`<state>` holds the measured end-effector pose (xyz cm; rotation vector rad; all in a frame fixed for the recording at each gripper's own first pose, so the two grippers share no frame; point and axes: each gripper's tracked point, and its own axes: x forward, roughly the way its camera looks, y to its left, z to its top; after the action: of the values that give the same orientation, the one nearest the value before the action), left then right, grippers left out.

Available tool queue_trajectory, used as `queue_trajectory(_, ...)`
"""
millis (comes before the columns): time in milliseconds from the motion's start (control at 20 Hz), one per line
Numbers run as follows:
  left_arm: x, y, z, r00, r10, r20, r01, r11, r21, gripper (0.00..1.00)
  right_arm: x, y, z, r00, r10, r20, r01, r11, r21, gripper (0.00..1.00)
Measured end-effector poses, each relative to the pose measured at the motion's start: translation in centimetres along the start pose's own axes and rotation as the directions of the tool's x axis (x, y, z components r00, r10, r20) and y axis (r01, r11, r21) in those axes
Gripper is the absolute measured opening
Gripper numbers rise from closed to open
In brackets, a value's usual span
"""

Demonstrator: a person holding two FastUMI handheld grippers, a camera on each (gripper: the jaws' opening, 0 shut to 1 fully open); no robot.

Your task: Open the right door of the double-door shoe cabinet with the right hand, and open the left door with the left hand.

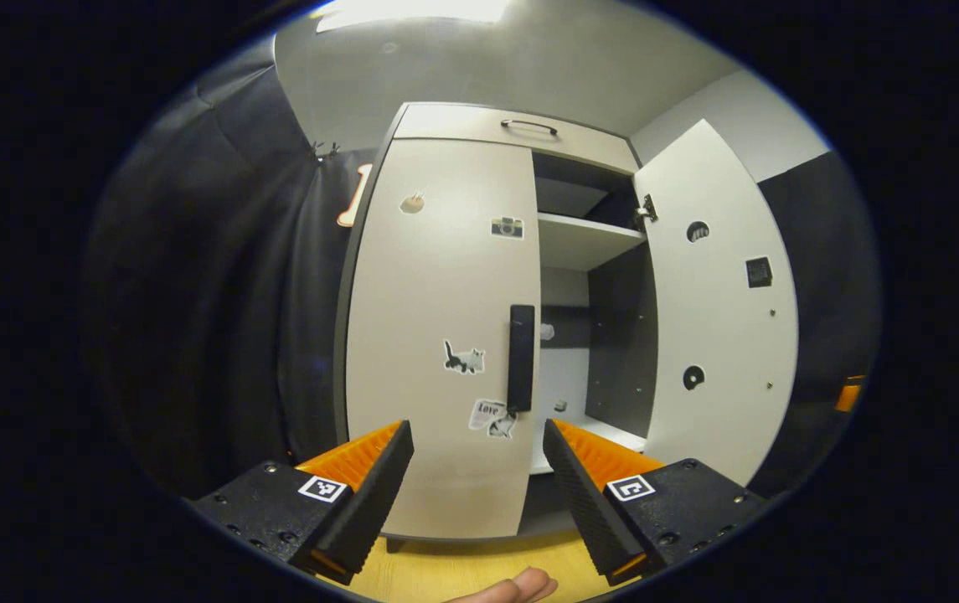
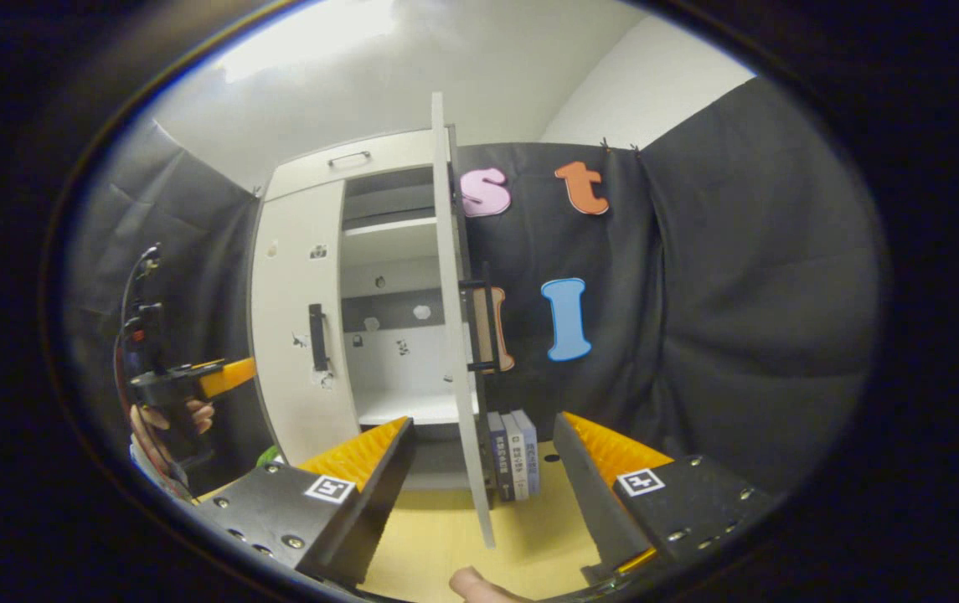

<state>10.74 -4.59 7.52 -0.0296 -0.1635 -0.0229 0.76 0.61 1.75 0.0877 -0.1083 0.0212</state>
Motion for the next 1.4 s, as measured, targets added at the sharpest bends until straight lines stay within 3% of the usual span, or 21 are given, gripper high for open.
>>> queue_trajectory(350,5.5,-4.0,1.3,0.999,-0.048,-0.02,0.048,0.999,-0.014,0.96,-5.9,0.8,0.1,0.992,-0.055,0.111,0.057,0.998,-0.017,0.98)
queue_trajectory(500,8.1,-4.6,0.2,0.997,-0.042,-0.07,0.037,0.997,-0.073,0.96,-7.2,1.9,-0.9,0.993,-0.058,0.099,0.06,0.998,-0.019,0.98)
queue_trajectory(800,13.4,-4.5,-2.2,0.989,0.015,-0.144,-0.016,1.0,-0.007,0.95,-9.2,4.5,-2.8,0.997,0.001,0.075,0.003,0.999,-0.052,0.98)
queue_trajectory(1000,15.7,-5.5,-1.9,0.993,-0.009,-0.116,0.008,1.0,-0.006,0.91,-9.4,5.1,-4.3,0.999,-0.004,0.051,0.009,0.996,-0.092,0.98)
queue_trajectory(1100,16.8,-5.7,-2.4,0.992,-0.014,-0.122,0.016,1.0,0.016,0.78,-8.9,5.4,-5.5,1.0,0.005,0.025,-0.002,0.994,-0.108,0.98)
queue_trajectory(1150,17.3,-5.4,-2.7,0.991,-0.003,-0.133,0.007,1.0,0.029,0.63,-8.7,5.4,-6.0,1.0,0.006,0.012,-0.004,0.995,-0.102,0.98)
queue_trajectory(1200,17.7,-4.9,-2.8,0.99,0.019,-0.139,-0.013,0.999,0.048,0.62,-8.6,5.5,-6.5,1.0,0.013,0.003,-0.013,0.996,-0.094,0.93)
queue_trajectory(1250,17.6,-5.0,-2.3,0.992,0.022,-0.122,-0.016,0.999,0.046,0.49,-8.6,5.7,-6.8,1.0,0.022,-0.005,-0.023,0.996,-0.084,0.93)
queue_trajectory(1400,17.5,-5.3,-2.2,0.991,0.007,-0.136,-0.002,0.999,0.04,0.39,-8.5,5.6,-7.6,0.999,0.026,-0.019,-0.028,0.997,-0.068,0.93)
